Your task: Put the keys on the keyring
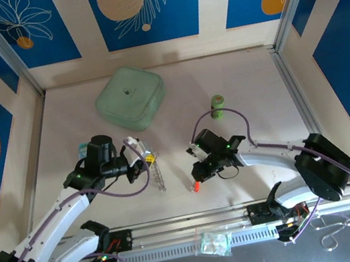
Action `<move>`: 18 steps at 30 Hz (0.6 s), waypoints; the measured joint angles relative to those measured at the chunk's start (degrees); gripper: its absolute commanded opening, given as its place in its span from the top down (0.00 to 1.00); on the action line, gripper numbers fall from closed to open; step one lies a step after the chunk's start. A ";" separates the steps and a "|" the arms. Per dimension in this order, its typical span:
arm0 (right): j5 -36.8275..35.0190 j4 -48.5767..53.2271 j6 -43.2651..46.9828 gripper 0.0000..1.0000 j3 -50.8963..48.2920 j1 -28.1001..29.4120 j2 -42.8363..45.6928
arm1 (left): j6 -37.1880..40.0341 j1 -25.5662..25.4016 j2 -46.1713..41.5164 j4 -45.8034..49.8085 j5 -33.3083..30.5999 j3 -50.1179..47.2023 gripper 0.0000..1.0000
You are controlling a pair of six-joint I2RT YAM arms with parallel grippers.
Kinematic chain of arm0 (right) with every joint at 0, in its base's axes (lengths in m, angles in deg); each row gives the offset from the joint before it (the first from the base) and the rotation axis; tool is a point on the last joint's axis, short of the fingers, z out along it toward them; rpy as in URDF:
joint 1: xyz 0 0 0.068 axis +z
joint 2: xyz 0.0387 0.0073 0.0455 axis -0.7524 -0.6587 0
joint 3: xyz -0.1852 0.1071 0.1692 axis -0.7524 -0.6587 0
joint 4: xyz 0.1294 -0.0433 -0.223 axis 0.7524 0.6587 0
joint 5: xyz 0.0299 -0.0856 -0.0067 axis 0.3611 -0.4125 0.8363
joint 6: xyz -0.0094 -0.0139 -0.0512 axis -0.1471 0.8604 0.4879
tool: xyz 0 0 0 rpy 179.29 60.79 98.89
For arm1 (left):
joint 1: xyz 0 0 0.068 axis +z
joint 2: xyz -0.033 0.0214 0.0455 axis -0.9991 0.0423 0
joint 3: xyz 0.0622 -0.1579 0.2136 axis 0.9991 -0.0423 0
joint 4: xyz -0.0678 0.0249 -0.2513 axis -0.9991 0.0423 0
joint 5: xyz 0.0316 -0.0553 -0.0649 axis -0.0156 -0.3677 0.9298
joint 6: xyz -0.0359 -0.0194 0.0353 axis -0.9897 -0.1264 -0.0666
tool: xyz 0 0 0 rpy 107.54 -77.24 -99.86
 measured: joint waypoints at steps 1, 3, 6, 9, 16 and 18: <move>-0.02 0.00 0.00 1.00 0.63 -0.15 -0.96 | 0.09 -0.17 0.44 -0.04 0.11 0.00 1.00; -0.46 0.00 0.02 1.00 1.88 -0.35 -2.80 | 0.24 -0.59 1.40 -0.55 0.13 0.00 1.00; -1.99 -0.02 0.02 1.00 3.58 -0.35 -5.20 | 0.22 -0.96 2.05 -1.81 -0.04 0.00 1.00; -4.15 -0.02 0.04 1.00 4.87 -0.44 -7.54 | 0.09 -1.22 2.51 -3.48 -0.63 0.00 1.00; -7.98 -0.22 0.00 0.99 6.23 -0.52 -11.06 | -0.92 -1.44 3.30 -6.64 -2.45 -0.46 1.00; -8.28 -0.26 0.00 0.95 6.23 -0.57 -11.47 | -1.51 -1.46 3.30 -7.63 -2.51 -0.92 1.00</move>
